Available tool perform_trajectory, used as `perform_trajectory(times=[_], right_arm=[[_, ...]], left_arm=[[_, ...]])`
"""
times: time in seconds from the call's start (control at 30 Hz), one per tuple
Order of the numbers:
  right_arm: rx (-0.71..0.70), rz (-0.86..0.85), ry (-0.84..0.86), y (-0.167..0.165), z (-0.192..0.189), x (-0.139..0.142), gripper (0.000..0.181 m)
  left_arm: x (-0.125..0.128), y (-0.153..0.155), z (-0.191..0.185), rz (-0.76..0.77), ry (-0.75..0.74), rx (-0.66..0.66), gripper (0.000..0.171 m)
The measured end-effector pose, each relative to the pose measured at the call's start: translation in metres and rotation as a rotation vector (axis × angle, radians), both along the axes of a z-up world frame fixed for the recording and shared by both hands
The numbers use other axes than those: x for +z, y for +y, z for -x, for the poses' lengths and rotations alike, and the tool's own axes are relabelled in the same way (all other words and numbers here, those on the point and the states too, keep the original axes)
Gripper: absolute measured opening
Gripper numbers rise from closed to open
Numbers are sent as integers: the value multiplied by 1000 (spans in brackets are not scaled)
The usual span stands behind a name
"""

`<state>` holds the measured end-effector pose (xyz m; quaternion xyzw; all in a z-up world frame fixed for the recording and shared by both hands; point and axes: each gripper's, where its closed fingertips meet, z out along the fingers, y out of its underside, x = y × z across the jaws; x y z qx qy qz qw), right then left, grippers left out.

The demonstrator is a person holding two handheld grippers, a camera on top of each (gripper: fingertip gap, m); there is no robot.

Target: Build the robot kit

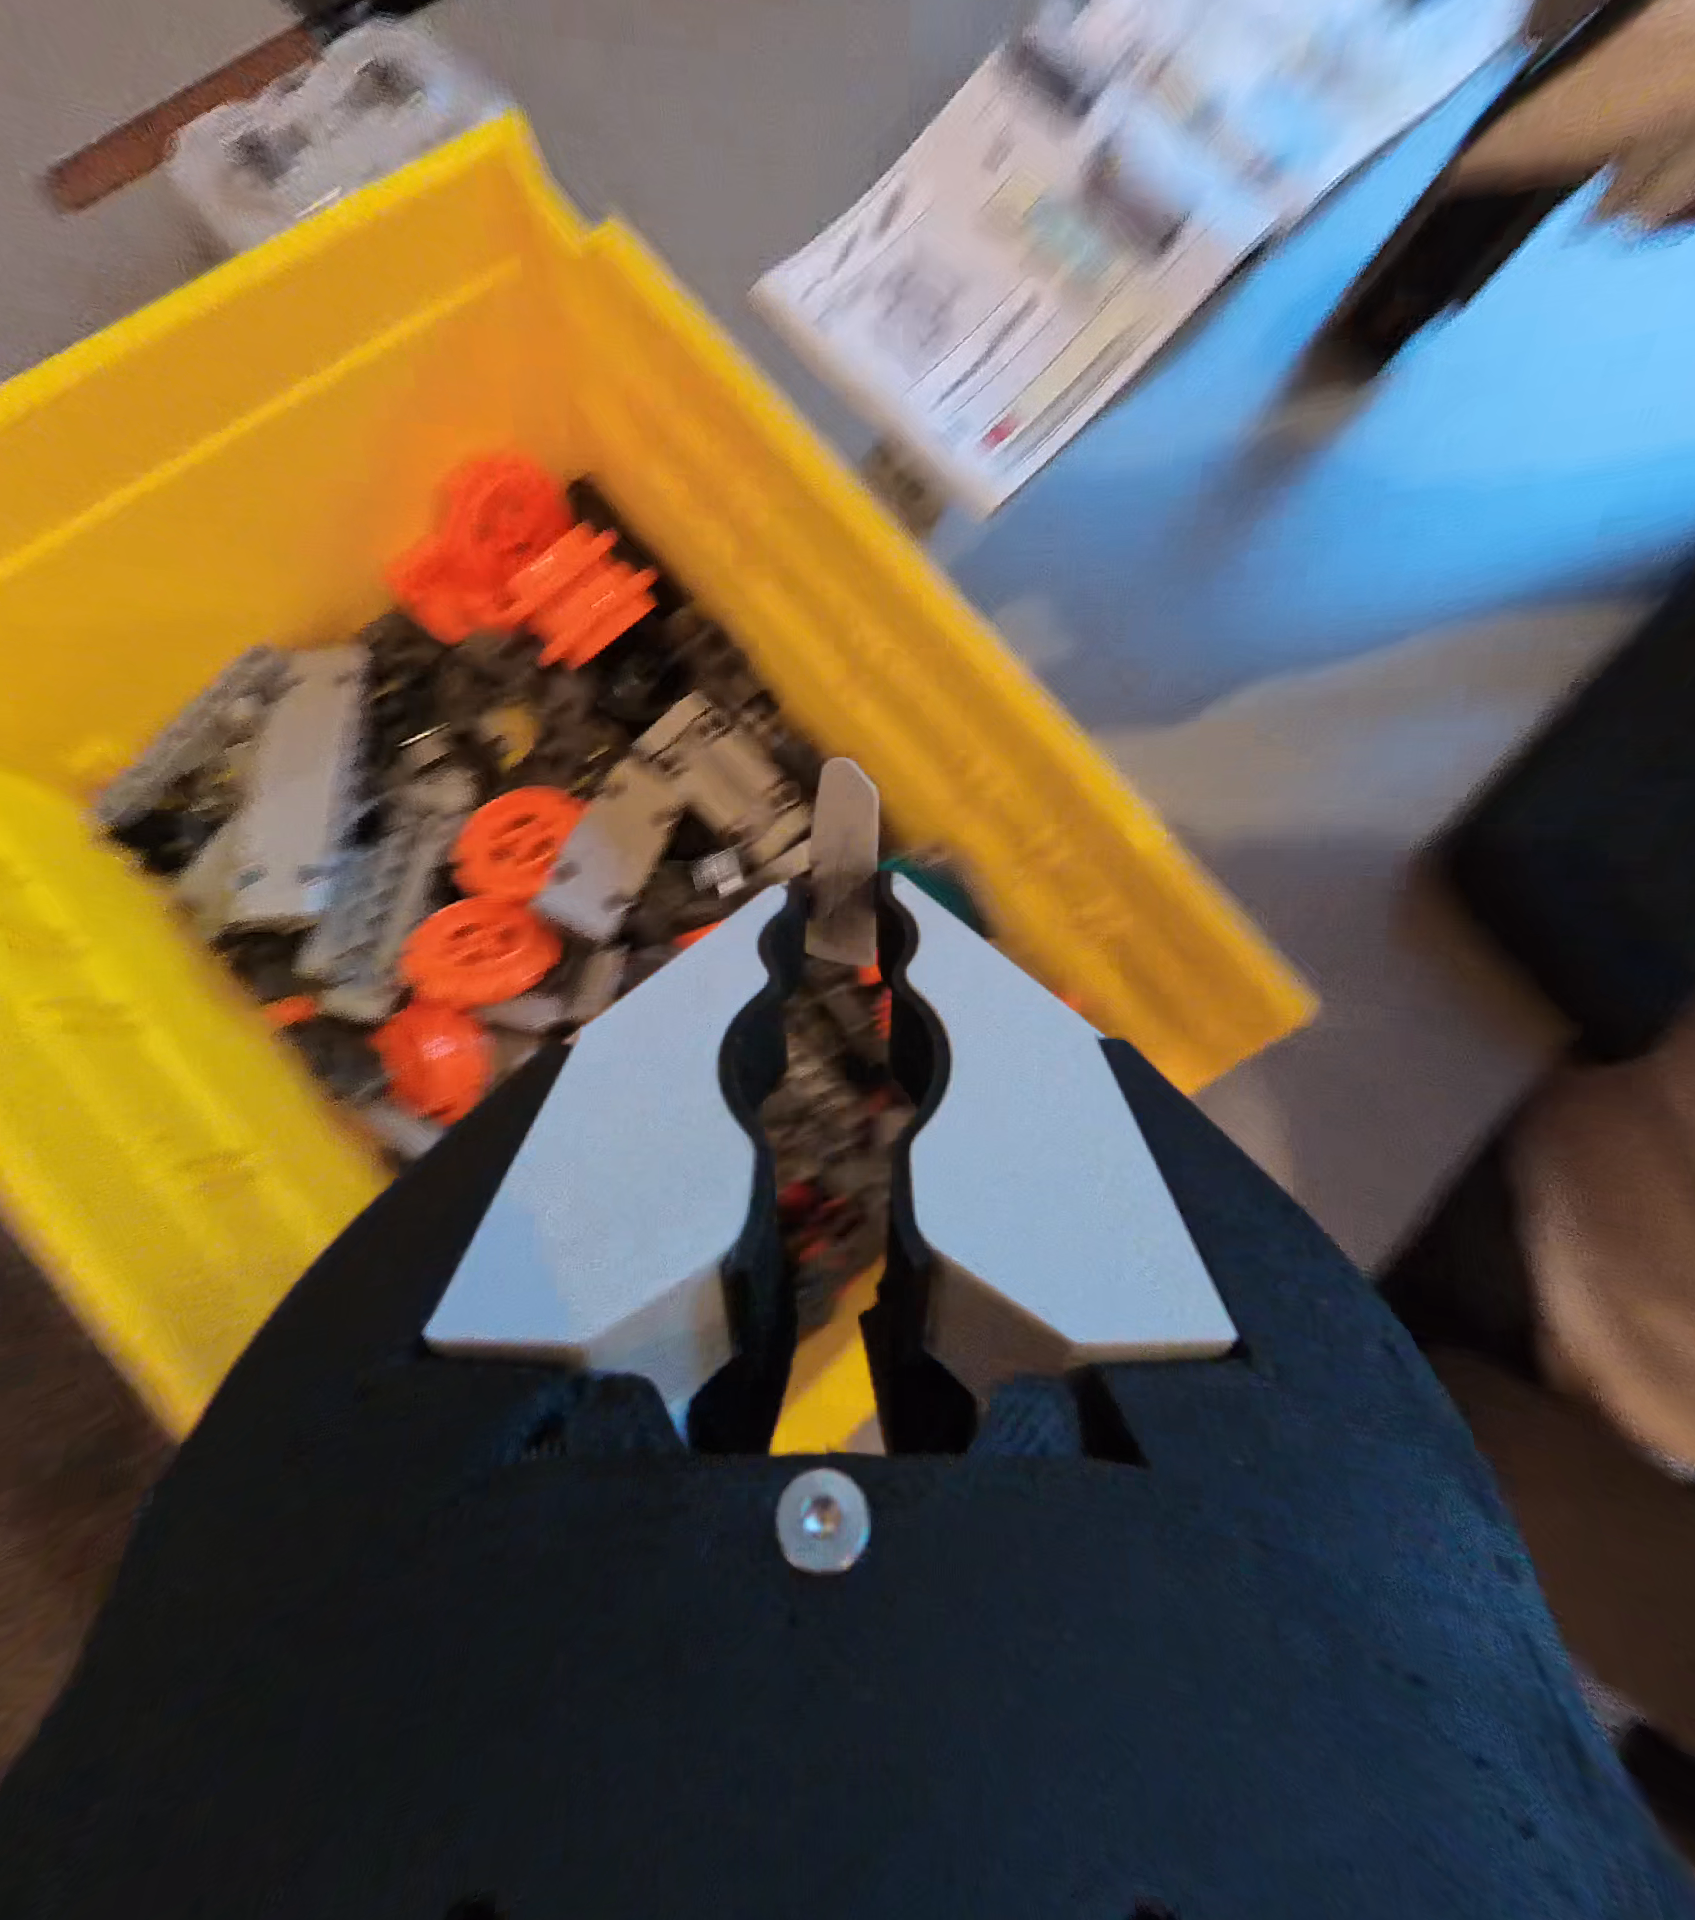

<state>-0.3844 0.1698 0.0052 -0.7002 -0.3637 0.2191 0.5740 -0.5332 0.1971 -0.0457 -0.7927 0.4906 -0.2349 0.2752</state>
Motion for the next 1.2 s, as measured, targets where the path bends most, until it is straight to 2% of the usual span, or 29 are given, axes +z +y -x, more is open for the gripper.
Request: perform_trajectory(times=[0.03, 0.1, 0.27, 0.5, 0.63, 0.7, 0.8, 0.9, 1.0, 1.1, 1.2], right_arm=[[48, -12, 6, -4, 5, 1, 25], [182, -50, 13, -19, 18, 1, 27], [412, -161, -29, -57, 40, -9, 34], [454, -339, -310, -69, 54, -48, 26], [466, -368, -327, -76, 56, -51, 12], [450, -390, -336, -75, 56, -51, 11], [469, -376, -375, -78, 56, -57, 1], [476, -302, -354, -79, 55, -60, 0], [435, -140, -208, -68, 51, -57, 0], [302, 118, -54, -39, 36, -68, 0], [53, 351, 4, 0, 9, -100, 0]], left_arm=[[9, -11, -11, 62, -66, -17, 11], [17, -33, -26, 153, -100, -78, 11], [2, -76, -46, 264, 108, -252, 11], [-11, -106, -75, 348, 268, -430, 11], [-16, -111, -84, 405, 300, -466, 11], [-18, -113, -86, 435, 321, -476, 11], [-21, -112, -88, 419, 352, -497, 10], [-18, -112, -91, 408, 325, -509, 8], [-7, -104, -94, 391, 230, -461, 18], [5, -80, -80, 284, 146, -341, 19], [23, -52, -57, 118, 44, -181, 19]])
